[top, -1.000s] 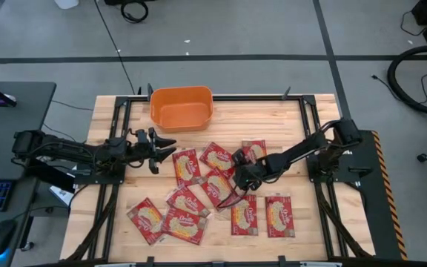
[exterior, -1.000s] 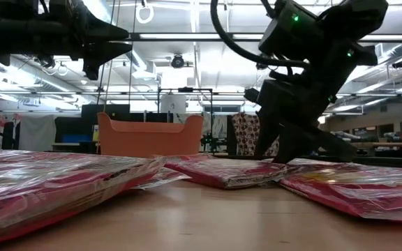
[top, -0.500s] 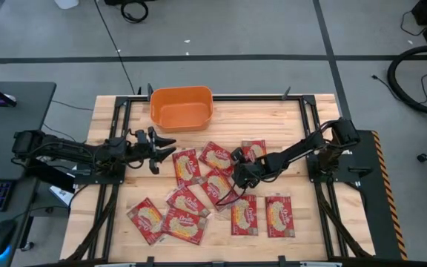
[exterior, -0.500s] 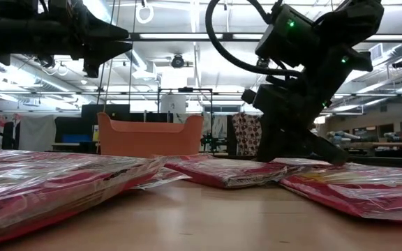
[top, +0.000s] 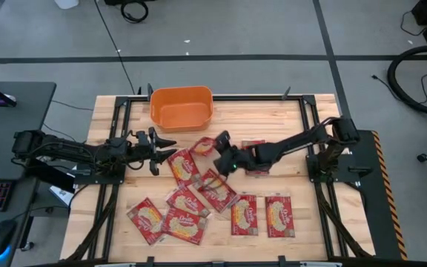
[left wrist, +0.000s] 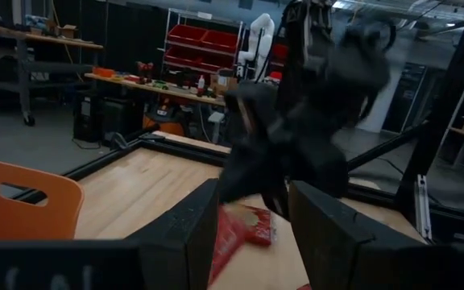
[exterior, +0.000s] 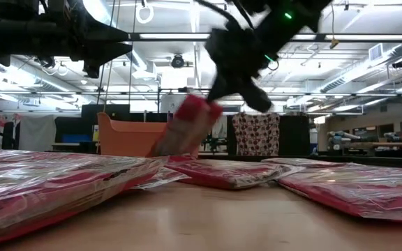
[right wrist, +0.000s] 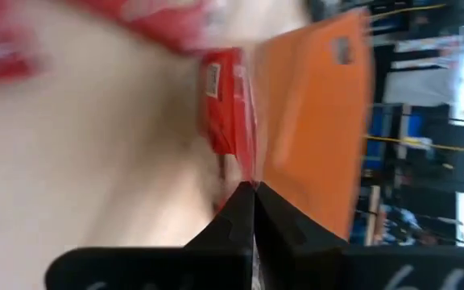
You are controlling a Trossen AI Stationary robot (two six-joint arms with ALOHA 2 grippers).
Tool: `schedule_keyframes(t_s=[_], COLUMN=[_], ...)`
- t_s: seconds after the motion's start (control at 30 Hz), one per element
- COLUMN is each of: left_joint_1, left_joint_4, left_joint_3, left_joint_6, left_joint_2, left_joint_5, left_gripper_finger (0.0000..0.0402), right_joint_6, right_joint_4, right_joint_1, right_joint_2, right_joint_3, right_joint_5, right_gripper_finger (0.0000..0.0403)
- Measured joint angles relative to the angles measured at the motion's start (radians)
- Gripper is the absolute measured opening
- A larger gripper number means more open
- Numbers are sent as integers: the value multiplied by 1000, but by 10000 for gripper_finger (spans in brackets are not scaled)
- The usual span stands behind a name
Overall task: Sort popcorn bags into baskets
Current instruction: Put the popcorn bag into the orange bin
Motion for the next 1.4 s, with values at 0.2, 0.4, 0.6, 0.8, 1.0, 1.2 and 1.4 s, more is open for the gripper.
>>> schedule_keyframes(t_s=[0.2,0.4,0.6,0.8,1.0,1.2,1.4], left_joint_1=[0,0,0,-1,-1,2,3], left_joint_4=[-1,-22,-104,-184,-209,-162,-85], left_joint_3=[0,0,0,0,0,0,0], left_joint_6=[37,11,-40,-117,-144,-143,-64], left_joint_2=[0,0,0,5,19,13,12], left_joint_5=[0,0,0,1,-18,-38,-105], left_gripper_finger=[158,158,158,158,158,158,158], right_joint_6=[-27,-50,-57,-66,-94,-138,-165], right_joint_4=[208,299,401,387,306,251,171], right_joint_1=[-81,-165,-269,-356,-393,-426,-467], right_joint_2=[-1,-1,11,85,247,406,528], right_joint_3=[101,166,205,312,519,726,876], right_joint_5=[-109,-342,-637,-739,-768,-777,-791], right_gripper_finger=[9,7,7,7,7,7,7])
